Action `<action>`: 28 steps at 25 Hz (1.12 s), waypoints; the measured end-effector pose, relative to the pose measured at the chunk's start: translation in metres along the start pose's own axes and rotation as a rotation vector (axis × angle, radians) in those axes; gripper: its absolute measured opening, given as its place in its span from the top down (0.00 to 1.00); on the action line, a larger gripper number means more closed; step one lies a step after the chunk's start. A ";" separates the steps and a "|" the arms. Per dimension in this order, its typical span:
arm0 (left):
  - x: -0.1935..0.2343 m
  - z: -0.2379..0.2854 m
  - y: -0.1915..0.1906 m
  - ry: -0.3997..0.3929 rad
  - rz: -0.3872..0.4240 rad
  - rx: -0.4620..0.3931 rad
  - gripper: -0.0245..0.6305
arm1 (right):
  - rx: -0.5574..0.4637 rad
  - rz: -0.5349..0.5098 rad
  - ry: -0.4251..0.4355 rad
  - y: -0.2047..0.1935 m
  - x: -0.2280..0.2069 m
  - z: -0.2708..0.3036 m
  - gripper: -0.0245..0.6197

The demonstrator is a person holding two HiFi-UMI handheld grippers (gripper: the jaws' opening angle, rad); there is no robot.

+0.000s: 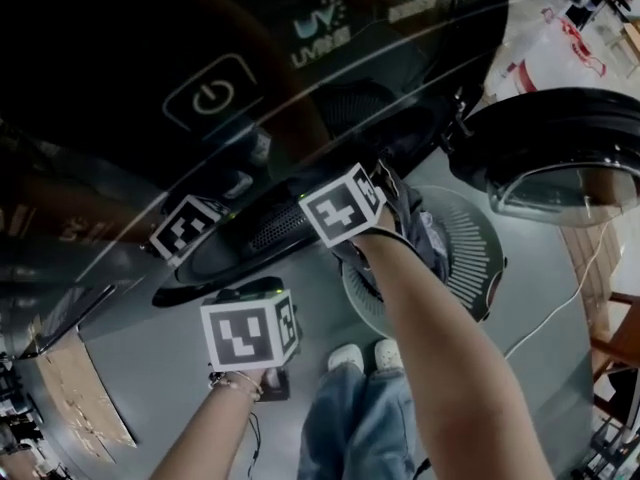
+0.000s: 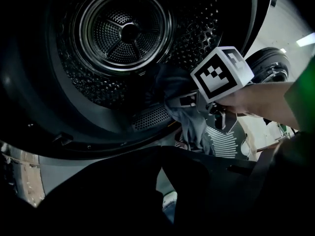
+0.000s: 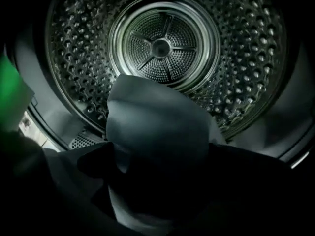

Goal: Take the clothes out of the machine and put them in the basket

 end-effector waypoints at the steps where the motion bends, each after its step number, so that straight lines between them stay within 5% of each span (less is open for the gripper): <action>1: 0.001 0.003 0.002 0.000 0.001 0.000 0.96 | -0.016 0.001 0.002 0.000 0.000 0.002 0.09; 5: 0.000 0.008 0.010 -0.001 -0.001 -0.001 0.96 | -0.049 -0.050 -0.022 -0.002 -0.004 0.001 0.13; 8: -0.004 0.005 0.017 -0.007 -0.008 -0.010 0.96 | 0.004 -0.035 -0.018 -0.004 -0.008 -0.007 0.61; 10: -0.007 0.003 0.019 -0.007 -0.003 -0.013 0.96 | 0.039 -0.003 0.005 -0.006 -0.010 -0.011 0.69; 16: -0.017 0.001 0.020 -0.014 -0.006 -0.015 0.96 | 0.022 0.059 0.068 -0.027 -0.006 -0.035 0.72; 28: -0.038 -0.012 0.008 -0.020 -0.044 -0.004 0.96 | -0.103 -0.044 0.051 -0.042 -0.020 -0.128 0.72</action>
Point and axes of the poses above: the fingertips, and each gripper's own axes: z forward along the fingers, x to its left, y out of its top, the point moved 3 cm from there along -z, backward along the fingers, and after that the axes turned 4 degrees about x, right-handed, at the moved point
